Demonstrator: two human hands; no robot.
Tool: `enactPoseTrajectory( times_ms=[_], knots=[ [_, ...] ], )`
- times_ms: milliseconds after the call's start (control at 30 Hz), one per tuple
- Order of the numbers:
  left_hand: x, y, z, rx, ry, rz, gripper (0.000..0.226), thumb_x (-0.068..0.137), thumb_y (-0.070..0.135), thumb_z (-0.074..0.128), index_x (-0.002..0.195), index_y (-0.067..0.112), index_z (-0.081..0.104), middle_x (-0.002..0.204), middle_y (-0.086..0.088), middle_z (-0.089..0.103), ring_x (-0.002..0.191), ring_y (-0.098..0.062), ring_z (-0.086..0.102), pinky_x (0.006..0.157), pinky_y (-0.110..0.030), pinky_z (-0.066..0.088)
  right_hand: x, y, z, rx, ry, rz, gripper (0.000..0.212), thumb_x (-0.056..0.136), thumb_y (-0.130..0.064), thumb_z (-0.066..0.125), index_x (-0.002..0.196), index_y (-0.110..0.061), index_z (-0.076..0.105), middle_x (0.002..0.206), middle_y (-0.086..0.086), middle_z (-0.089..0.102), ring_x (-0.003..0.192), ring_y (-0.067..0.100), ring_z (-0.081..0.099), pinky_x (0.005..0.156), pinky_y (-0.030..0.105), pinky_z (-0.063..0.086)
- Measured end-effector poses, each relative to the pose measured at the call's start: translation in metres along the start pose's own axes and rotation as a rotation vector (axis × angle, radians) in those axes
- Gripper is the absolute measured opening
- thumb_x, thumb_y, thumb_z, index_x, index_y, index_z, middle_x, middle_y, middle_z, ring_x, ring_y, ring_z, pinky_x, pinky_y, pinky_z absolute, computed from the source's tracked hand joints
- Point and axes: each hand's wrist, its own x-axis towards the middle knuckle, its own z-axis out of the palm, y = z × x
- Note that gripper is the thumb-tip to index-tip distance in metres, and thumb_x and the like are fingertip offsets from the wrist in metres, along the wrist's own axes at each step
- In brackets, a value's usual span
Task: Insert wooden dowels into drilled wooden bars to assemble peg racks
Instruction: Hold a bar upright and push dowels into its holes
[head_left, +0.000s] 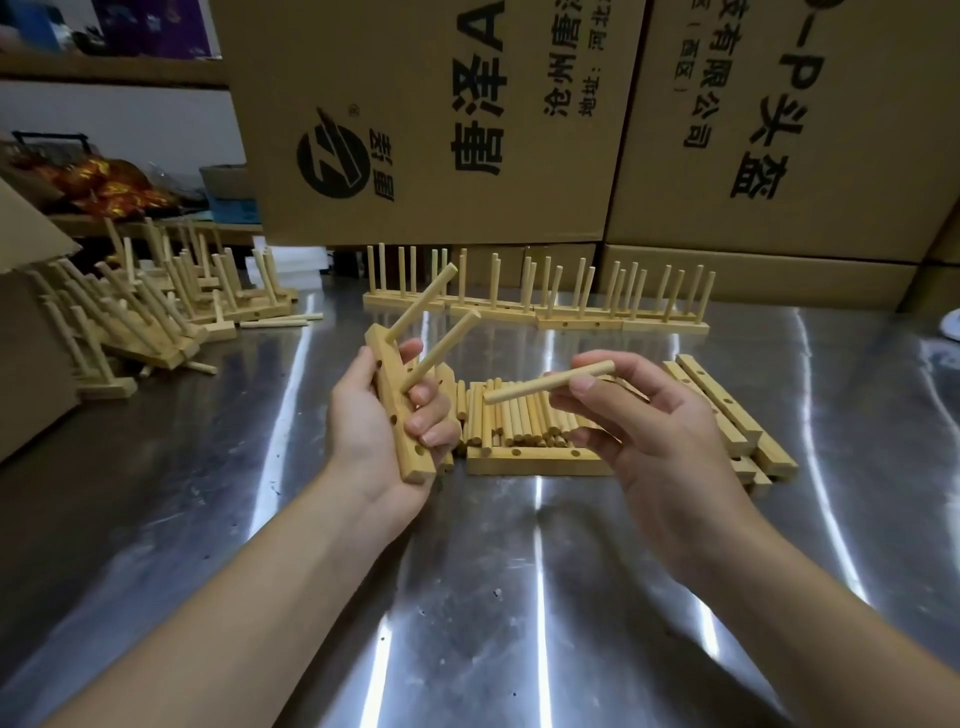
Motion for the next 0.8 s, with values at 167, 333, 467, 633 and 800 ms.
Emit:
enactPoseTrajectory(
  times_ms=[167, 333, 467, 633, 800],
  knots=[
    [-0.005, -0.004, 0.004, -0.065, -0.097, -0.069, 0.039, 0.111, 0.045, 0.040, 0.104, 0.015, 0.065, 0.065, 0.003, 0.043, 0.043, -0.006, 0.034, 0.038, -0.018, 0.031, -0.002, 0.003, 0.003, -0.040, -0.020, -0.022, 0.022, 0.088, -0.014, 0.079, 0.109, -0.016, 0.076, 0.103, 0.009, 0.081, 0.101, 0.020, 0.076, 0.074, 0.025, 0.058],
    [-0.006, -0.006, 0.005, -0.076, -0.113, -0.097, 0.043, 0.112, 0.047, 0.037, 0.106, 0.014, 0.064, 0.065, 0.003, 0.043, 0.042, -0.006, 0.036, 0.038, -0.018, 0.032, -0.002, 0.006, 0.004, -0.075, -0.039, -0.054, 0.018, 0.090, -0.010, 0.079, 0.106, -0.018, 0.075, 0.102, 0.010, 0.081, 0.100, 0.022, 0.074, 0.073, 0.023, 0.057],
    [-0.008, -0.005, 0.007, -0.061, -0.120, -0.103, 0.041, 0.112, 0.046, 0.038, 0.108, 0.014, 0.064, 0.066, 0.003, 0.043, 0.042, -0.006, 0.036, 0.038, -0.018, 0.032, -0.001, 0.008, 0.004, -0.103, -0.072, -0.081, 0.018, 0.090, -0.010, 0.079, 0.104, -0.019, 0.074, 0.100, 0.007, 0.081, 0.096, 0.018, 0.074, 0.075, 0.025, 0.056],
    [-0.011, -0.003, 0.008, -0.060, -0.176, -0.135, 0.041, 0.113, 0.046, 0.037, 0.112, 0.013, 0.062, 0.069, 0.002, 0.042, 0.043, -0.006, 0.035, 0.037, -0.019, 0.035, 0.000, 0.012, 0.001, -0.159, -0.147, -0.080, 0.015, 0.090, -0.010, 0.079, 0.102, -0.019, 0.075, 0.101, 0.009, 0.081, 0.090, 0.014, 0.074, 0.074, 0.021, 0.058],
    [-0.013, -0.002, 0.009, -0.060, -0.205, -0.138, 0.041, 0.112, 0.046, 0.037, 0.117, 0.013, 0.060, 0.070, 0.002, 0.042, 0.045, -0.005, 0.034, 0.038, -0.017, 0.033, 0.005, 0.017, -0.006, -0.267, -0.184, -0.047, 0.016, 0.093, -0.015, 0.079, 0.098, -0.031, 0.078, 0.098, 0.007, 0.081, 0.093, 0.014, 0.077, 0.069, 0.017, 0.054]
  ],
)
